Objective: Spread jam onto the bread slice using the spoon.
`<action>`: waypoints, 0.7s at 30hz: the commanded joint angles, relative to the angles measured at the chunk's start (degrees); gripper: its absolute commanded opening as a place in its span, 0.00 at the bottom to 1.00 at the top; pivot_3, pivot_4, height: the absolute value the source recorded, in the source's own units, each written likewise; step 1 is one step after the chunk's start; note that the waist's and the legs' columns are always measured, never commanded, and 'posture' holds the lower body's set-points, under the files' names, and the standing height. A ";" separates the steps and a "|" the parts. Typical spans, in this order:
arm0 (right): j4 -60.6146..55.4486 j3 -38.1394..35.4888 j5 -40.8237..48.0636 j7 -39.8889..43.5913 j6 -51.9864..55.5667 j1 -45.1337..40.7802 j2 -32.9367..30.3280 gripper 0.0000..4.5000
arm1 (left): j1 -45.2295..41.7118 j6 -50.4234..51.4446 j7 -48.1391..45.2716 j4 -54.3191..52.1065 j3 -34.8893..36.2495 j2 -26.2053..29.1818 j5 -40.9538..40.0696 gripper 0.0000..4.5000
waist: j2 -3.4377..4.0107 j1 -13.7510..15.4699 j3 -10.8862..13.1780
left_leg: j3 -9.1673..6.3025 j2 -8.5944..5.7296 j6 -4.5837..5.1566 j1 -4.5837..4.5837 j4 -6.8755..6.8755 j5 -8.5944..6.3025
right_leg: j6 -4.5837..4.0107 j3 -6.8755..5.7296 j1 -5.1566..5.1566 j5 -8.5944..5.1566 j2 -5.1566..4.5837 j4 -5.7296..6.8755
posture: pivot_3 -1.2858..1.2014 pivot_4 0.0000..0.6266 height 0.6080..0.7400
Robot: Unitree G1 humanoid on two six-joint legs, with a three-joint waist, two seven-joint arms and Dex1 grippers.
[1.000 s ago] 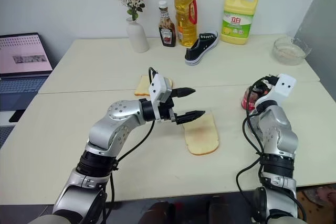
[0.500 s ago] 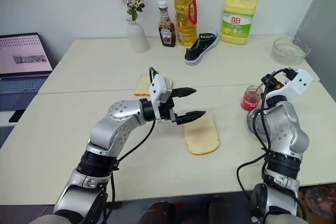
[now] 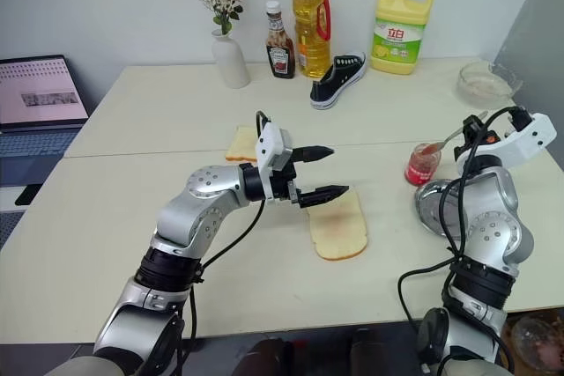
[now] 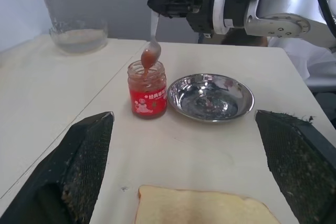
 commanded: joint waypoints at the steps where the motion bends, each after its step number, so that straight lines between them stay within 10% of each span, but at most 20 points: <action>1: -3.25 -1.49 2.56 -0.73 -1.78 -0.81 -0.44 0.01 | -1.54 -1.62 -0.48 -0.89 0.45 -0.21 -0.14 1.00 | 0.00 0.00 0.00 | 0.00 0.00 0.00 0.00 0.00 0.00 | 0.00 0.00 0.00 0.00 0.00 0.00 | 0.52 0.24 1.00; 21: -18.67 10.18 22.89 -7.72 6.23 -0.34 2.69 0.01 | 8.55 -1.28 -9.28 -7.67 3.90 12.41 -3.07 1.00 | 0.03 -0.33 0.01 | -0.06 0.05 0.00 -0.19 -0.08 0.00 | -0.01 0.03 -0.30 0.00 0.00 0.05 | 0.52 0.24 1.00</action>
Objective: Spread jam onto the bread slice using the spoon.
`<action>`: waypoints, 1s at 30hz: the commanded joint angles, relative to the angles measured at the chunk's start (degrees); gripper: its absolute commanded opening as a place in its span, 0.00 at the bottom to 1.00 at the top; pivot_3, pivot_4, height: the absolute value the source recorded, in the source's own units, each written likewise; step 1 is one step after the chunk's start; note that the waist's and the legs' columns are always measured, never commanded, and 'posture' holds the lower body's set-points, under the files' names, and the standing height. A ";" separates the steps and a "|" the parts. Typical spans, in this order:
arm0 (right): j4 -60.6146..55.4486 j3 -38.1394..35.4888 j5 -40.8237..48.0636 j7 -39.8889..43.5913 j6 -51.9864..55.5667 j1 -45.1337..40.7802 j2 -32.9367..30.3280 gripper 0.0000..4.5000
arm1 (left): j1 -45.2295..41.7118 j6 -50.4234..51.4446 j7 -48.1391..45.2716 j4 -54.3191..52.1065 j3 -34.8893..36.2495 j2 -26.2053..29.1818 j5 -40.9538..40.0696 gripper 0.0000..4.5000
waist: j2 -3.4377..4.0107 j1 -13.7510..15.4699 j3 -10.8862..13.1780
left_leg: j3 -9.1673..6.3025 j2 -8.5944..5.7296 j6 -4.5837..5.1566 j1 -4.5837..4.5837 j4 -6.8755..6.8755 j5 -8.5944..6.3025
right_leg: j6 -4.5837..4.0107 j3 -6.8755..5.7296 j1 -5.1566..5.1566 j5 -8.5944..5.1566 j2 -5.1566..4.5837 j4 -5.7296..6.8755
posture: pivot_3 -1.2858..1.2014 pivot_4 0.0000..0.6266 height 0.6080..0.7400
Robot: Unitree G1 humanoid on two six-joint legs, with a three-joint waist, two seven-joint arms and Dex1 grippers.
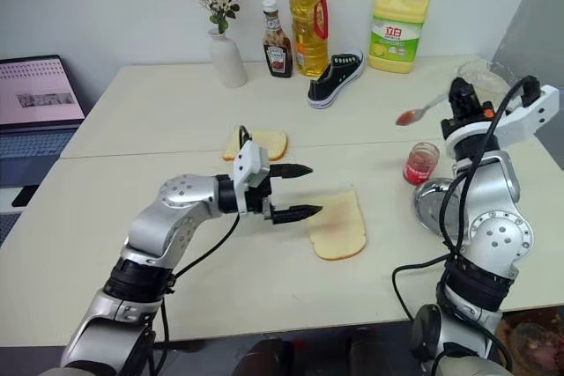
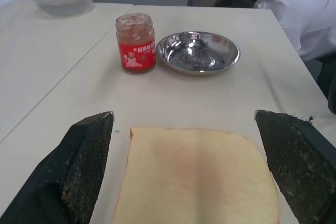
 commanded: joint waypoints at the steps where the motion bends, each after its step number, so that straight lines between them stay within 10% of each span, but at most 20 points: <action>1: -5.14 5.57 2.16 -0.07 1.79 1.85 0.90 0.01 | 3.01 0.05 -1.87 -5.17 2.17 2.97 -1.91 1.00 | 0.00 -0.11 0.00 | 0.01 0.00 0.00 0.00 -0.01 0.00 | 0.00 0.02 0.00 0.00 0.00 -0.01 | 0.52 0.24 1.00; 17: -8.38 30.13 -20.74 20.48 -0.61 18.54 -8.11 0.01 | 16.32 -2.60 4.60 -11.20 3.15 4.27 -0.01 1.00 | -0.01 0.28 0.01 | 0.01 0.00 0.00 -0.02 0.01 0.00 | 0.01 -0.01 0.01 -0.01 -0.01 -0.10 | 0.52 0.24 1.00; 30: -8.88 35.05 -34.53 28.53 -3.42 19.32 -10.95 0.01 | 15.81 -5.13 4.72 -8.72 1.76 3.08 1.13 1.00 | -0.02 0.34 0.02 | 0.00 0.00 0.00 -0.01 0.01 0.00 | 0.01 -0.02 0.00 -0.01 0.00 -0.09 | 0.52 0.24 1.00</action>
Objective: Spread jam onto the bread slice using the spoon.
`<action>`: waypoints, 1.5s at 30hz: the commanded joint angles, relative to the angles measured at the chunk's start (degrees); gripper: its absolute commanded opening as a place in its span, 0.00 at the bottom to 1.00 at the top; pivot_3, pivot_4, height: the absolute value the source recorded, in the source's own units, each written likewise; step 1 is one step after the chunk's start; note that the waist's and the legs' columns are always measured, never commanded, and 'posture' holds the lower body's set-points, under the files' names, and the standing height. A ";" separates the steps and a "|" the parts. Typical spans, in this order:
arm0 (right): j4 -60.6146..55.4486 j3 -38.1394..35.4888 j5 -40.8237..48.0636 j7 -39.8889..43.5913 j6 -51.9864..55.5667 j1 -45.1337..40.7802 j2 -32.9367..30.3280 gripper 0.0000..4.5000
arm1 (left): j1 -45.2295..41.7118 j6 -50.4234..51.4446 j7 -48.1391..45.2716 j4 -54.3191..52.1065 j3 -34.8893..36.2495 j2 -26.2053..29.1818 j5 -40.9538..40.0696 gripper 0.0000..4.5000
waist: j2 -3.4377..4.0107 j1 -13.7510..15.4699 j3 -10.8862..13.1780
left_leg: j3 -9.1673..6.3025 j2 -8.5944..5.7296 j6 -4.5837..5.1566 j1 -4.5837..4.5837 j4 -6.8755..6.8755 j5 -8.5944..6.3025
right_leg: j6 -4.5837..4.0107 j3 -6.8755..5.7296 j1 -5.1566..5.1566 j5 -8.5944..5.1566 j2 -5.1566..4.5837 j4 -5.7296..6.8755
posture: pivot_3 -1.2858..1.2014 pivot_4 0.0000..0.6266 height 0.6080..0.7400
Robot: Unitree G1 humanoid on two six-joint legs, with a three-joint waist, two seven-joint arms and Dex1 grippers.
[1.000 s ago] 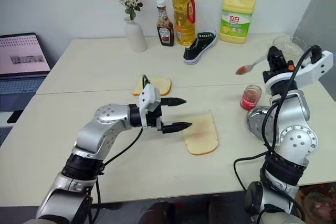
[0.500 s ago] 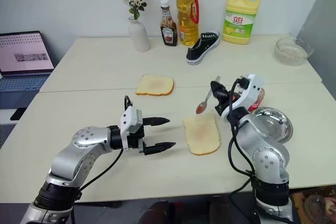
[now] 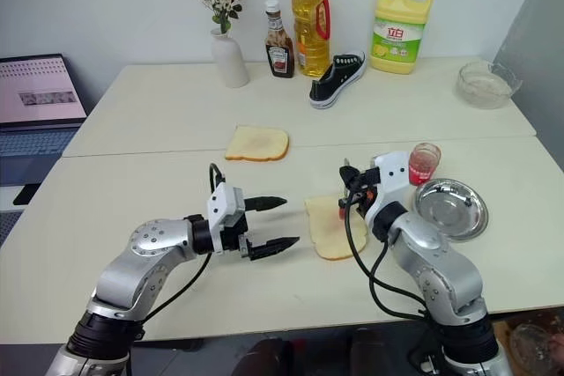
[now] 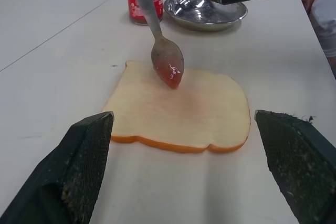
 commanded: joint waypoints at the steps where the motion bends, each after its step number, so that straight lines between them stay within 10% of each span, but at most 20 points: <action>1: -3.46 0.36 -1.59 2.03 -1.05 -0.42 0.10 0.01 | -0.76 -1.75 -0.55 0.62 0.00 -0.35 0.01 1.00 | 0.00 0.00 0.00 | 0.00 0.00 0.00 0.00 0.00 0.00 | 0.00 0.00 0.00 0.00 0.00 0.00 | 0.52 0.24 1.00; 22: -7.62 -5.46 2.15 6.47 5.45 -1.98 0.78 0.01 | -1.94 -2.75 -1.19 2.20 -0.22 -1.41 -0.01 1.00 | -0.02 0.03 0.01 | -0.02 0.00 0.00 0.00 0.02 0.00 | 0.00 -0.01 0.01 0.00 -0.01 0.01 | 0.52 0.24 1.00; 30: -0.77 -19.65 16.55 -1.72 9.45 0.44 12.57 0.01 | -2.33 -1.90 -0.06 1.47 -0.50 -2.34 0.16 1.00 | -0.05 0.05 0.00 | -0.03 -0.02 0.00 0.00 0.02 0.00 | 0.00 0.00 0.02 0.01 -0.02 0.03 | 0.52 0.24 1.00; 45: 12.36 -24.58 23.86 -4.89 5.45 0.44 23.65 0.01 | -4.62 -0.64 0.43 1.48 -1.59 -3.22 -0.18 1.00 | -0.03 -0.04 0.00 | 0.00 -0.01 0.00 0.03 0.02 0.00 | -0.01 0.01 0.00 0.01 0.00 0.08 | 0.52 0.24 1.00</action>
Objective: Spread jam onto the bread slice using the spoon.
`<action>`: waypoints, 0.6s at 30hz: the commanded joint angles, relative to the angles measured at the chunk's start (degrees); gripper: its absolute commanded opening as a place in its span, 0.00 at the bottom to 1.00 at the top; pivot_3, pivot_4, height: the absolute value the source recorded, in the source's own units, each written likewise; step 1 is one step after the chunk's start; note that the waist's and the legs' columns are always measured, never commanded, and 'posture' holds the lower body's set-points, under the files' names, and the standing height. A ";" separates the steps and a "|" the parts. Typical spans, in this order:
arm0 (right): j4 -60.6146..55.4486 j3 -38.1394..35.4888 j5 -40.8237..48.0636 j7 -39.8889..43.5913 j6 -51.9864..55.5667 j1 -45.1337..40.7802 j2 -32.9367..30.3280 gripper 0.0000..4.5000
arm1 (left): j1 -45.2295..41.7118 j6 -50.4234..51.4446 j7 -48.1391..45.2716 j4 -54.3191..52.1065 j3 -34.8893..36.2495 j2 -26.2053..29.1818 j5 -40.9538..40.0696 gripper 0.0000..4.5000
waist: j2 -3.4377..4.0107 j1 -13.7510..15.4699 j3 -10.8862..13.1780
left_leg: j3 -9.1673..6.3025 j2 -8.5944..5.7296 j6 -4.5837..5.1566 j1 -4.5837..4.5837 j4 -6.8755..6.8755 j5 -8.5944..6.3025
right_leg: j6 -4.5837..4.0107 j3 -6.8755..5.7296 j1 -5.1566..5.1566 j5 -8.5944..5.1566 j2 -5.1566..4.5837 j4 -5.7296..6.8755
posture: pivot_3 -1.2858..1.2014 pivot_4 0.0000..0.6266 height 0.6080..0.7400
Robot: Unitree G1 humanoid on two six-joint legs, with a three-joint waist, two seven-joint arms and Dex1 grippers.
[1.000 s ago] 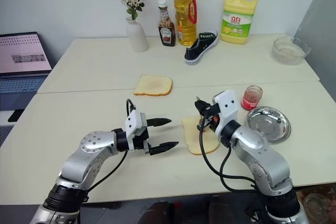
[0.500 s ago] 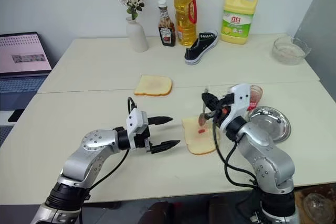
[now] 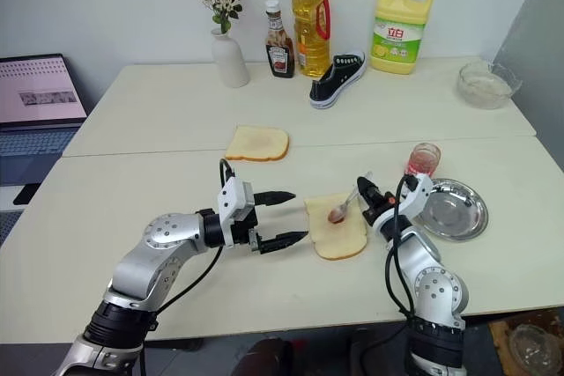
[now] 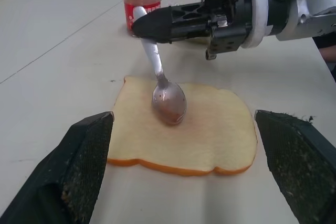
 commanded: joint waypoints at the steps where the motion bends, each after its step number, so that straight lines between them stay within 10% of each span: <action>1: 0.79 -0.07 1.24 0.48 -1.83 -1.04 0.51 0.01 | -0.96 0.56 0.38 -1.87 -0.23 -0.54 -0.47 1.00 | 0.00 -0.02 0.00 | 0.00 0.00 0.00 0.01 0.00 0.00 | 0.00 0.00 0.00 0.00 0.00 0.00 | 0.52 0.24 1.00; 18: -2.94 0.18 1.68 3.02 -0.89 9.33 -6.48 0.01 | -1.47 2.40 0.52 -3.45 -0.20 -0.69 -0.55 1.00 | -0.01 0.18 -0.02 | -0.02 -0.02 0.00 0.01 0.01 0.00 | 0.01 -0.02 0.05 0.00 -0.01 -0.02 | 0.52 0.24 1.00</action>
